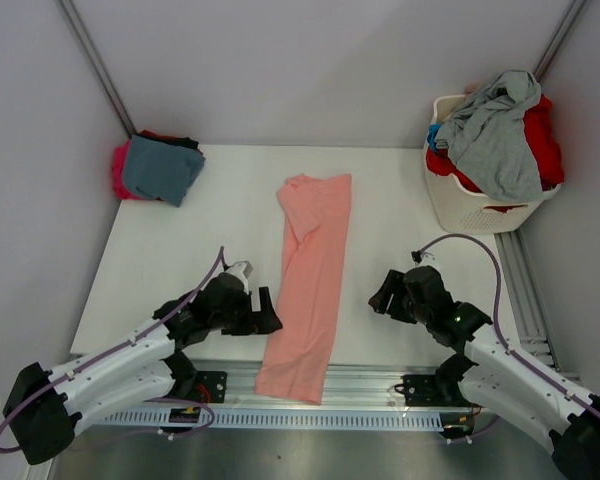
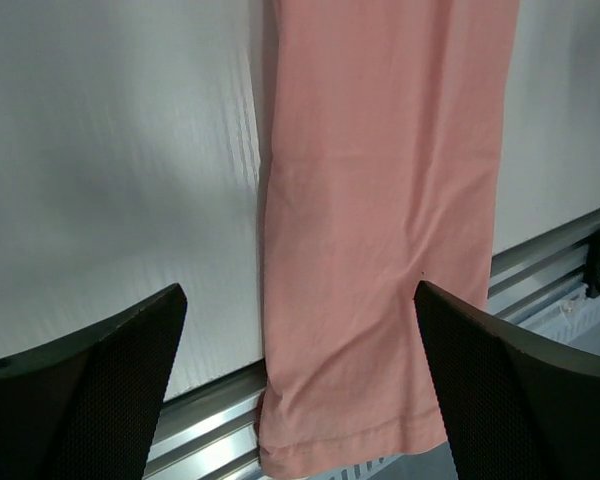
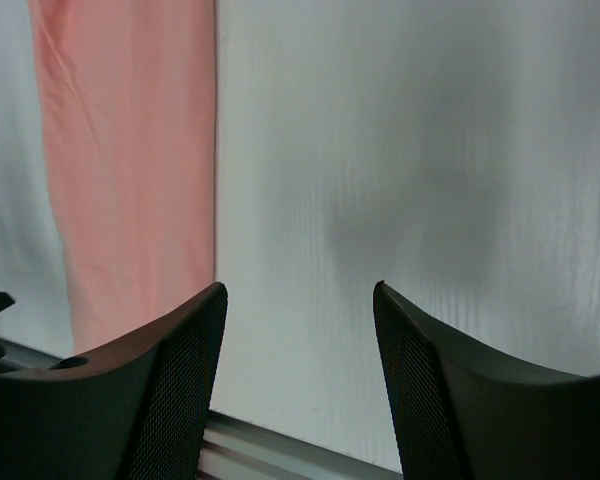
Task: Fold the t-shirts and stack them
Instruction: Rotate the tshirt 90 degrees
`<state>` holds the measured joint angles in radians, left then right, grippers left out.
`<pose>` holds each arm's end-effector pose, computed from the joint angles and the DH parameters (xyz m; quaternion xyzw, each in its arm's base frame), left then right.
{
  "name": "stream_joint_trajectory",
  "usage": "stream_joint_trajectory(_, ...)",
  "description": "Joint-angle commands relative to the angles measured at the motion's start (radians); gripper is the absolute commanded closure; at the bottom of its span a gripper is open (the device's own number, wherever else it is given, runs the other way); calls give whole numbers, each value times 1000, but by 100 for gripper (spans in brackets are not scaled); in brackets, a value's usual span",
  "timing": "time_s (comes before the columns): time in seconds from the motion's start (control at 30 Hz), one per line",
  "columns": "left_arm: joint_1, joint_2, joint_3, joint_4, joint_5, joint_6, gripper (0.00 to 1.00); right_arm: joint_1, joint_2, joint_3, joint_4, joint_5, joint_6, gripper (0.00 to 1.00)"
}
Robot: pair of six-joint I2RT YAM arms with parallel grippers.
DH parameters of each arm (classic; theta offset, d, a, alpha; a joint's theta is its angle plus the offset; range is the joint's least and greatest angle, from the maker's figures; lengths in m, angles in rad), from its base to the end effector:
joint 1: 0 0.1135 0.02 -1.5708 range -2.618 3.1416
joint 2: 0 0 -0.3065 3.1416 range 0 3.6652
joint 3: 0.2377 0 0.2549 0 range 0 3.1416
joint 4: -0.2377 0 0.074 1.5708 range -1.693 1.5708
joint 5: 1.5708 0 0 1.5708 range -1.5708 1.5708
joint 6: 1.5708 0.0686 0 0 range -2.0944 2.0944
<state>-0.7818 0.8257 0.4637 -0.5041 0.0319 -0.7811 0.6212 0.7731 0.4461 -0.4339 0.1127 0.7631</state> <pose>0.1102 -0.1125 0.1986 0.0058 0.9384 -0.2537 0.2344 0.1325 0.0854 0.2068 0.0872 0.9138 0.2112 0.3359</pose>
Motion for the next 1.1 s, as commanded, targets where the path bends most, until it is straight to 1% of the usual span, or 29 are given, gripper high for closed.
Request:
stream_joint_trajectory(0.0, 7, -72, -91, 105, 106, -79, 1, 44, -41, -41, 55, -57, 61, 36)
stream_joint_trajectory(0.03, 7, -86, -129, 131, 124, -93, 1, 49, -47, -53, 67, -68, 67, 36)
stream_joint_trajectory(0.1, 6, -105, -160, 197, 157, -115, 1, 52, -49, -79, 118, -99, 90, 36)
stream_joint_trajectory(0.13, 6, -109, -184, 213, 174, -131, 1, 55, -48, -105, 135, -138, 96, 36)
stream_joint_trajectory(0.17, 6, -114, -201, 225, 183, -136, 1, 64, -37, -113, 152, -145, 103, 36)
stream_joint_trajectory(0.3, 6, -94, -230, 269, 218, -139, 2, 115, -2, -112, 144, -117, 96, 37)
stream_joint_trajectory(0.4, 1, -51, -250, 331, 270, -142, 3, 150, 47, -98, 153, -114, 87, 37)
stream_joint_trajectory(0.57, -39, 42, -249, 401, 299, -152, 3, 224, 127, -132, 243, -114, 149, 37)
stream_joint_trajectory(0.6, -46, 68, -249, 413, 304, -158, 3, 259, 146, -135, 257, -101, 159, 37)
stream_joint_trajectory(0.7, -82, 114, -247, 453, 310, -173, 3, 299, 175, -129, 271, -54, 171, 37)
stream_joint_trajectory(0.8, -123, 156, -234, 486, 309, -182, 3, 304, 198, -124, 294, -71, 160, 38)
stream_joint_trajectory(0.9, -157, 222, -194, 493, 307, -176, 3, 310, 255, -119, 346, -100, 157, 40)
stream_joint_trajectory(1.07, -194, 309, -151, 498, 309, -173, 4, 363, 368, -89, 406, -91, 151, 45)
